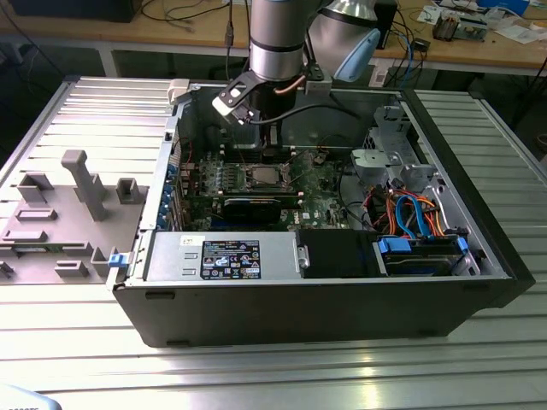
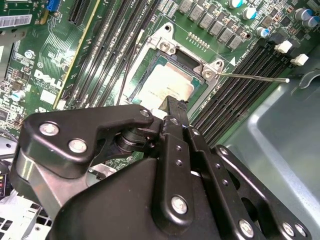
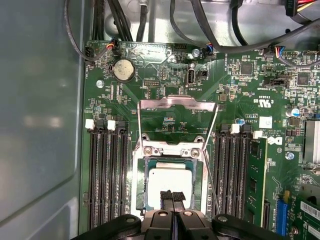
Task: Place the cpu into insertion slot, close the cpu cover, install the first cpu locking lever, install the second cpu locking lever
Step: 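Install the second cpu locking lever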
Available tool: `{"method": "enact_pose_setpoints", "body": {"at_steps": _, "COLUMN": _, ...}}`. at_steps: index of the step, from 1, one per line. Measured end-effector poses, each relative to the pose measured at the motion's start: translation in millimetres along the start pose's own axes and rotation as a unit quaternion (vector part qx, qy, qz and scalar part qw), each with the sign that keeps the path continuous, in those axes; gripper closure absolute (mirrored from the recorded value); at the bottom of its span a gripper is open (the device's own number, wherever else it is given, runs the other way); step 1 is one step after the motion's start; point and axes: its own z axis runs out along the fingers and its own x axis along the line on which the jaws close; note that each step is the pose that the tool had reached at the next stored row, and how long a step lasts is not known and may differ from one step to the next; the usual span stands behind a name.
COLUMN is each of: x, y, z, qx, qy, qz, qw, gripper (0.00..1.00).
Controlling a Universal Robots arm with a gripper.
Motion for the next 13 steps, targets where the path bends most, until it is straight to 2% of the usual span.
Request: {"method": "enact_pose_setpoints", "body": {"at_steps": 13, "x": -0.1, "y": 0.0, "z": -6.1, "qx": 0.0001, "qy": -0.0001, "qz": 0.0, "qw": 1.0, "gripper": 0.89}}
